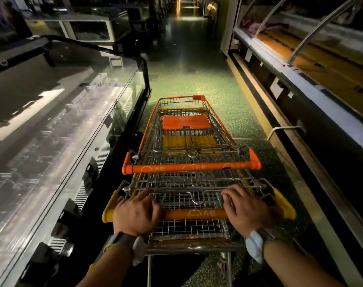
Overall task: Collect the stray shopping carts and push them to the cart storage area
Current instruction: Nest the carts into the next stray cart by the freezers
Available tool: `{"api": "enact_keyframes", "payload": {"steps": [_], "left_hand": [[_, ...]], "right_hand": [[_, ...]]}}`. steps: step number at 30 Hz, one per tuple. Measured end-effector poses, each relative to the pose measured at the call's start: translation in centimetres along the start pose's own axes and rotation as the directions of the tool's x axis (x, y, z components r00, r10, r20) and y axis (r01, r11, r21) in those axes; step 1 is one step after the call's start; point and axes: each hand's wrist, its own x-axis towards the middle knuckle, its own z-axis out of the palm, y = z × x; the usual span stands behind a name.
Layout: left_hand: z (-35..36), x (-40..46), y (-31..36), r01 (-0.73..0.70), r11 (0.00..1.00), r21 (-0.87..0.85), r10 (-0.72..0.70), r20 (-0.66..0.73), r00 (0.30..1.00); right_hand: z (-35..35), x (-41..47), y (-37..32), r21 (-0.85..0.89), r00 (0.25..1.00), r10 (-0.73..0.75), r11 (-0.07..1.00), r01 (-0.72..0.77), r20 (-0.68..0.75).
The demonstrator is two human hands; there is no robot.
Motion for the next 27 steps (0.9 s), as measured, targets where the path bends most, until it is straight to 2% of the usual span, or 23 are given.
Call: {"api": "enact_keyframes", "payload": {"steps": [12, 18, 22, 27], "left_hand": [[2.2, 4.4, 0.0, -0.024, 1.000, -0.001, 0.024, -0.057, 0.998], [3.6, 8.0, 0.1, -0.035, 0.999, 0.032, 0.037, -0.057, 0.998], [5.4, 11.7, -0.3, -0.038, 0.999, -0.015, 0.037, -0.032, 0.999], [6.8, 15.5, -0.6, -0.058, 0.998, -0.023, 0.056, -0.050, 0.997]], "right_hand": [[1.1, 4.4, 1.4, 0.008, 0.999, 0.007, 1.000, -0.007, -0.047], [1.8, 7.8, 2.4, -0.013, 1.000, 0.031, 0.999, -0.031, -0.005], [2.5, 11.4, 3.4, -0.032, 0.998, 0.048, 0.998, -0.047, 0.029], [2.8, 15.1, 3.9, -0.090, 0.991, 0.045, 0.995, -0.034, 0.129]]}}
